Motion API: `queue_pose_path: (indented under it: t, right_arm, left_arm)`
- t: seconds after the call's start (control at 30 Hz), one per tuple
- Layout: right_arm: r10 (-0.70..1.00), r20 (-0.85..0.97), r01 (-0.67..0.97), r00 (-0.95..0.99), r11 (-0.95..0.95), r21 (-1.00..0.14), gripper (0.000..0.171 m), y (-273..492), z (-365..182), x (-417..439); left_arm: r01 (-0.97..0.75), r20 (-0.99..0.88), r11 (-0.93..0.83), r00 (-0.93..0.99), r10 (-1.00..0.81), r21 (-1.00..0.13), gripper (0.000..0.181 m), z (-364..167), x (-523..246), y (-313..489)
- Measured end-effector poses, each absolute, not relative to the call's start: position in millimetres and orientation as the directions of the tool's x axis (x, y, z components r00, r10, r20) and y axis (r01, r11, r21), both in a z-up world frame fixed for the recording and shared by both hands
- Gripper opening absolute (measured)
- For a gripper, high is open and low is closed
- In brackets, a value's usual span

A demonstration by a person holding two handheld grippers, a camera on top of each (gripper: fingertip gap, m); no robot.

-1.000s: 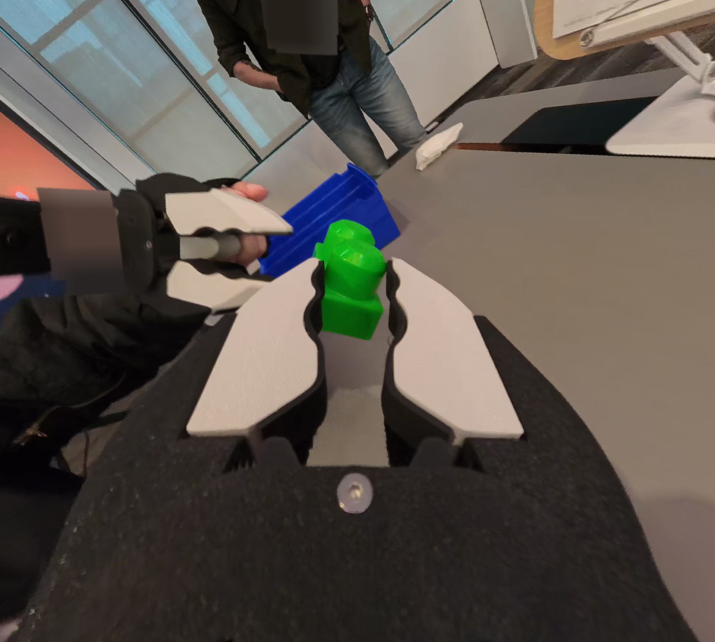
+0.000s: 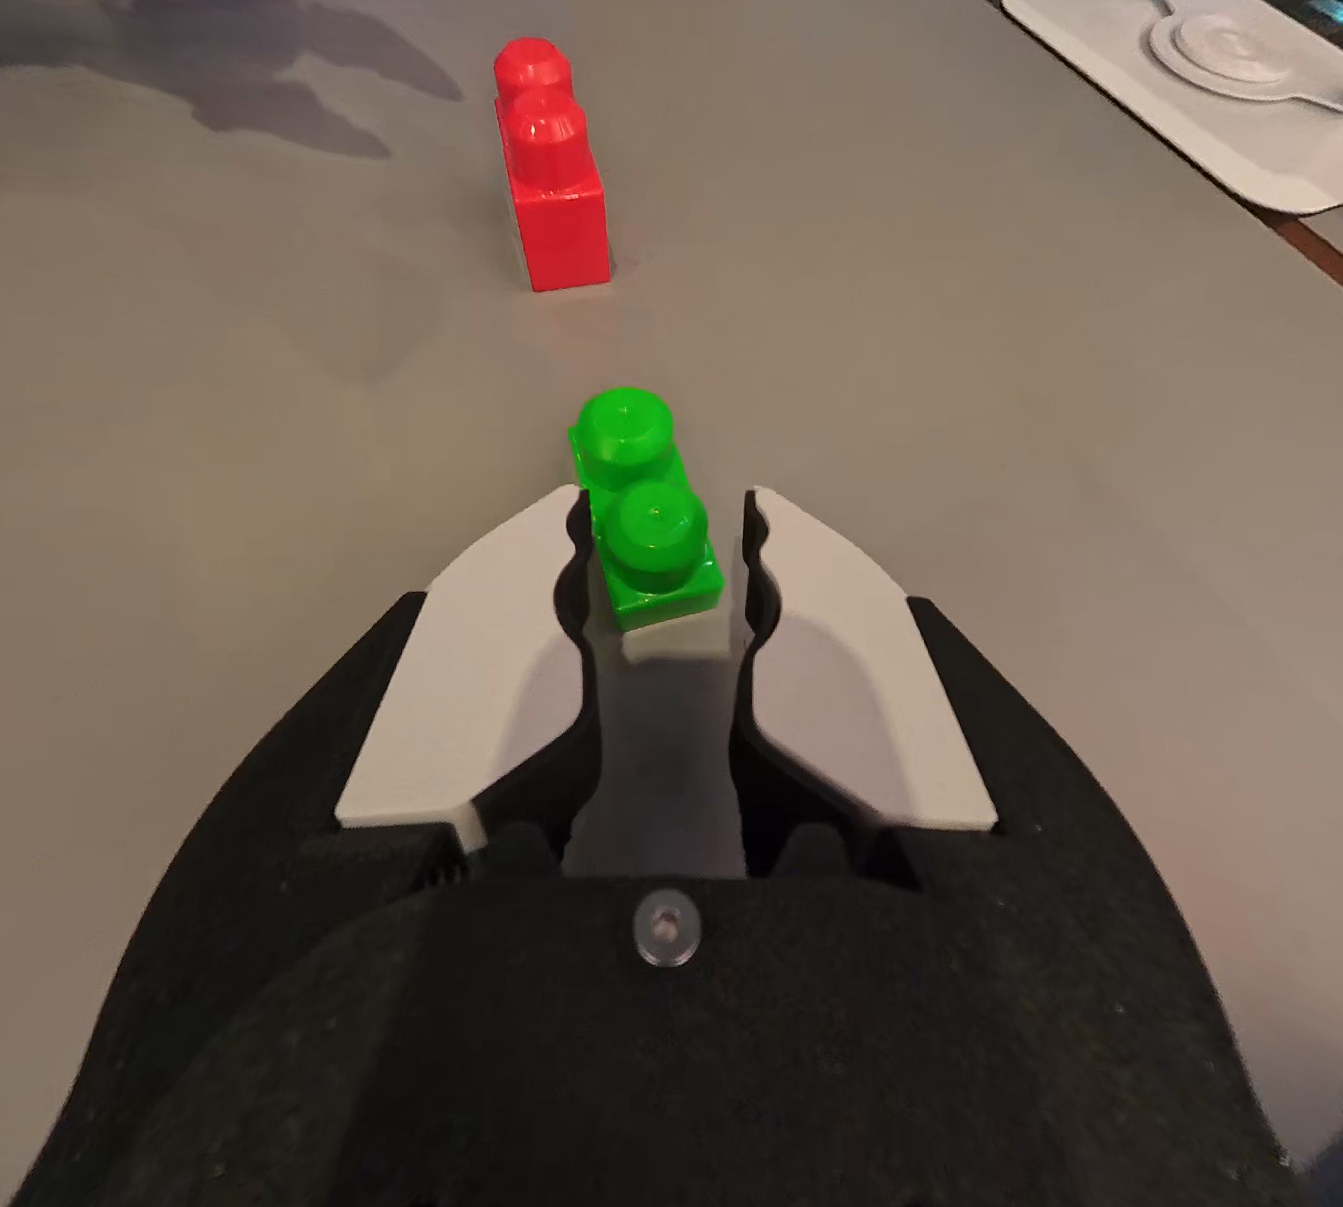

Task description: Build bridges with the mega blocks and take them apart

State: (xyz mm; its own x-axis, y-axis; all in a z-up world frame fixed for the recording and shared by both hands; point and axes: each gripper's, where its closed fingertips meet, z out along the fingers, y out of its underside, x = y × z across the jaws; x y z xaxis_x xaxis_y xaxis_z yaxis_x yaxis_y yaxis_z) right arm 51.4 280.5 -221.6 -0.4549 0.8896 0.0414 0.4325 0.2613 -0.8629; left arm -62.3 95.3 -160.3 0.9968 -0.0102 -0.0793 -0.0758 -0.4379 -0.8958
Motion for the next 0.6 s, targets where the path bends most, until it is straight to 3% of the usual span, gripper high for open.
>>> queue_pose_path:
  t: [0.23, 0.27, 0.37, 0.43, 0.5, 0.6]
  right_arm:
    - [0.890, 0.092, 0.352, -0.447, 0.270, -0.896, 0.045, 262.2, -184.6, 63.3]
    - [0.886, 0.110, 0.351, -0.450, 0.289, -0.891, 0.045, 258.3, -182.6, 67.3]
    - [0.878, 0.144, 0.364, -0.457, 0.332, -0.870, 0.043, 248.9, -182.0, 78.0]
    - [0.877, 0.137, 0.349, -0.461, 0.321, -0.880, 0.042, 241.2, -178.9, 81.5]
    - [0.875, 0.122, 0.327, -0.469, 0.301, -0.896, 0.040, 234.3, -175.2, 83.3]
    - [0.868, 0.120, 0.289, -0.482, 0.286, -0.913, 0.038, 228.4, -170.3, 85.2]
  left_arm:
    - [-0.131, -0.131, -0.496, 0.991, -0.035, -0.858, 0.048, -179.1, -64.3, 117.5]
    - [-0.102, -0.115, -0.534, 0.993, -0.009, -0.840, 0.055, -184.4, -69.0, 121.3]
    - [0.185, 0.108, -0.554, 0.980, 0.169, -0.812, 0.089, -197.1, -67.8, 133.6]
    - [0.345, 0.279, -0.437, 0.937, 0.211, -0.831, 0.091, -195.7, -49.7, 142.7]
    - [0.321, 0.236, -0.336, 0.933, 0.271, -0.885, 0.103, -192.6, -50.2, 148.8]
    - [0.213, 0.052, -0.390, 0.921, 0.386, -0.896, 0.109, -201.0, -58.4, 150.6]
